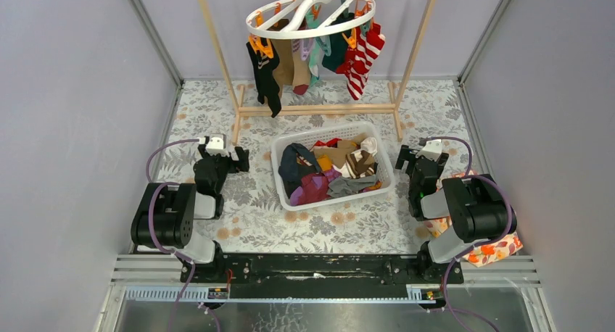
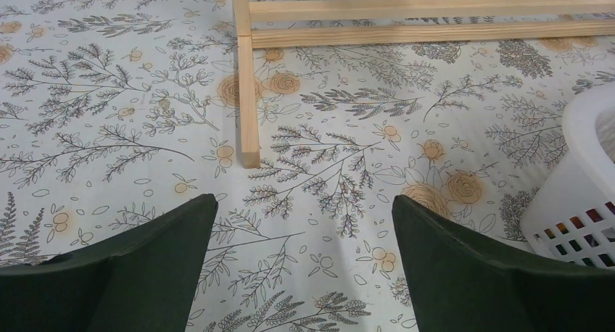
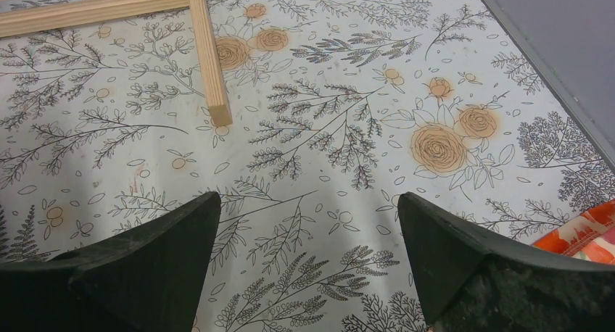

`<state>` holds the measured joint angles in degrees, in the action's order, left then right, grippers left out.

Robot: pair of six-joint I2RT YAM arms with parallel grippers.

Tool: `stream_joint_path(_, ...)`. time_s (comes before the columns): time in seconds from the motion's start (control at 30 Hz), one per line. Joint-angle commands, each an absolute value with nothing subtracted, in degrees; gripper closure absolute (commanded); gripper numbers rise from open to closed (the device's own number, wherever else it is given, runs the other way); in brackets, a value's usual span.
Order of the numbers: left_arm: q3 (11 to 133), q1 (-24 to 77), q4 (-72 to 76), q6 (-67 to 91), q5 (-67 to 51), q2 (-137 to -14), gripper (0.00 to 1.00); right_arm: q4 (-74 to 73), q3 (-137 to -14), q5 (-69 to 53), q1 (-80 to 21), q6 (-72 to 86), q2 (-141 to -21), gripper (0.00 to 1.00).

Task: Clip the socks to the hanger
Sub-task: Open the clamp at the hanger.

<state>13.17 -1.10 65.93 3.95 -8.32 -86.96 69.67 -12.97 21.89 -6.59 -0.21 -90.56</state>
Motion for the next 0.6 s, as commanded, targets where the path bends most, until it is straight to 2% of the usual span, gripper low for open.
stream_joint_path(0.0,14.37,-0.83,67.94,2.46,-7.3,-87.23,0.01,71.88,-13.4,22.29,-6.39,-0.35,-89.12,0.0)
stream_joint_path(0.37,14.3,-0.24,67.98,2.2,-6.19,-87.08,0.01,70.75,-13.95,22.12,-6.13,-0.35,-89.03,0.0)
stream_joint_path(0.43,14.25,-0.26,68.26,2.44,-6.32,-87.12,0.01,70.45,-14.43,25.31,-5.98,1.19,-88.65,0.0)
stream_joint_path(0.5,14.91,-0.38,66.25,3.36,-4.92,-85.42,0.01,68.49,-13.92,25.75,-6.11,1.13,-84.97,0.0)
stream_joint_path(0.57,17.09,-1.58,59.2,4.95,-3.81,-81.12,0.01,59.8,-16.23,27.67,-6.41,1.76,-79.98,0.0)
